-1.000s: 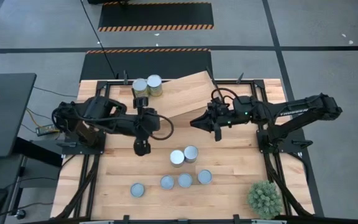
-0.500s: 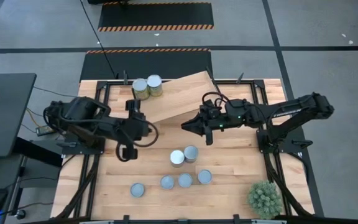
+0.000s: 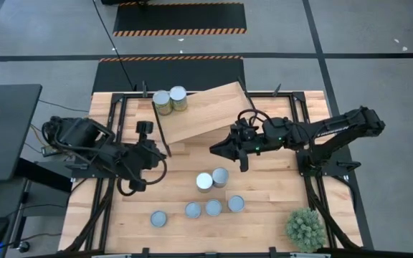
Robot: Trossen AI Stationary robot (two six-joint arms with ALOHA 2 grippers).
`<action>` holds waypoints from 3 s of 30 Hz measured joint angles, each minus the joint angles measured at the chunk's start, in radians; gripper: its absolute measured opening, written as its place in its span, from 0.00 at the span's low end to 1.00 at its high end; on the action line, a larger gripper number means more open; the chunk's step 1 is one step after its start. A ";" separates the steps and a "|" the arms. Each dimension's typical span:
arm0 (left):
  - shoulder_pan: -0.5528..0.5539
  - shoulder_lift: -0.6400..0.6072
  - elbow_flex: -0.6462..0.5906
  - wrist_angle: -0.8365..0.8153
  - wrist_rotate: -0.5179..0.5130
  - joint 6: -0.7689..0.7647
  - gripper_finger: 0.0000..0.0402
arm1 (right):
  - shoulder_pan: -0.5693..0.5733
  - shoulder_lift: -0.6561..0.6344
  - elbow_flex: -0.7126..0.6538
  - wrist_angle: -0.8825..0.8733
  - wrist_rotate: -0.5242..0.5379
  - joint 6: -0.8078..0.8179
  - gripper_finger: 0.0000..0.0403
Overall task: Pick and place cans onto a shelf
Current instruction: Put the canned peaches on the shelf
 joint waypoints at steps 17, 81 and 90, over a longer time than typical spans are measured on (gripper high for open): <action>-0.042 -0.487 -0.945 0.651 -0.017 -0.222 0.01 | 0.040 0.001 0.000 0.041 0.079 -0.029 0.15; 0.096 -0.844 -2.022 2.007 -0.137 -0.773 0.02 | 0.038 0.628 0.440 -0.710 -0.024 -0.490 0.97; 0.077 -0.844 -2.022 2.012 -0.085 -0.774 0.04 | 0.058 0.663 0.440 -0.718 0.007 -0.625 0.95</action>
